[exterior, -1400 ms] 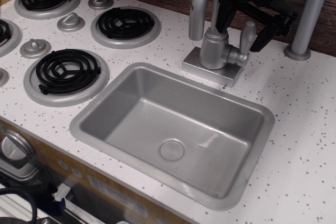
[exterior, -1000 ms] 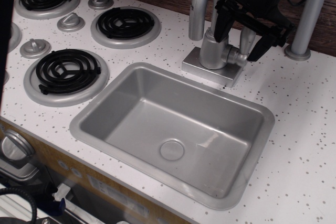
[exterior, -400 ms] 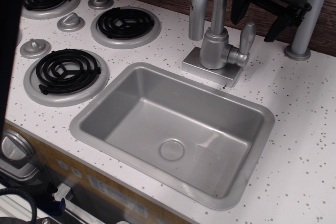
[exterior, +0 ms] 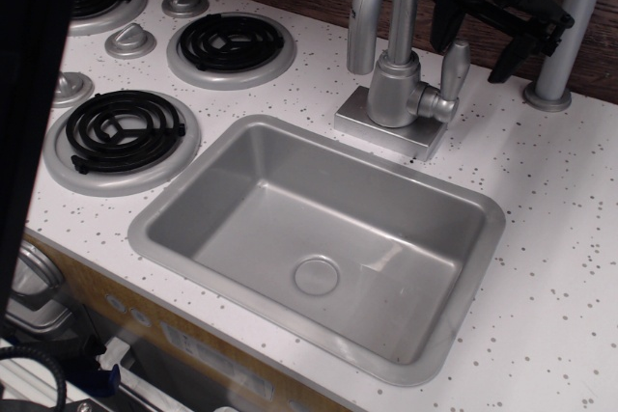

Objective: Lever vertical to front

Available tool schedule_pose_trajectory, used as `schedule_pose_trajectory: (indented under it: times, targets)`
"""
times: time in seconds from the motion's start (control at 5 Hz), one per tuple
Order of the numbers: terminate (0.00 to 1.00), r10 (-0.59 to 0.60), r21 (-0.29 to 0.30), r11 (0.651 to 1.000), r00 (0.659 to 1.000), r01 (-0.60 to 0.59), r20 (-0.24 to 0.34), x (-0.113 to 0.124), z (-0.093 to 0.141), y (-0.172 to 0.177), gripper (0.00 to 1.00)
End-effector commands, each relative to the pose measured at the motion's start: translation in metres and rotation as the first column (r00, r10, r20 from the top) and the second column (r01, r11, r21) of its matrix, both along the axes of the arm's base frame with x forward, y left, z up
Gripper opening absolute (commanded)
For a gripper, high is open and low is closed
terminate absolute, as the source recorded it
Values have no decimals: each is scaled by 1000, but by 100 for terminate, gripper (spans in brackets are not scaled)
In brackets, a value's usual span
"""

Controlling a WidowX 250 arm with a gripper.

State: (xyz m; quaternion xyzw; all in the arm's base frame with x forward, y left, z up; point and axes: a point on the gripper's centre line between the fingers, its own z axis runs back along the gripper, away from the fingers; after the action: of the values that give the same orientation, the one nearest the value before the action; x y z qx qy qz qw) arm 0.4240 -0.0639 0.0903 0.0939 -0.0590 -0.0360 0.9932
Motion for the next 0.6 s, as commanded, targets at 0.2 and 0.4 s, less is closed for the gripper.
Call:
schedule_pose_trajectory:
  times: [0.2, 0.4]
  targets:
    - [0, 36, -25, 999, 999, -36, 6, -3, 19, 4, 0]
    - [0, 68, -21, 997, 997, -68, -20, -19, 18, 4, 0]
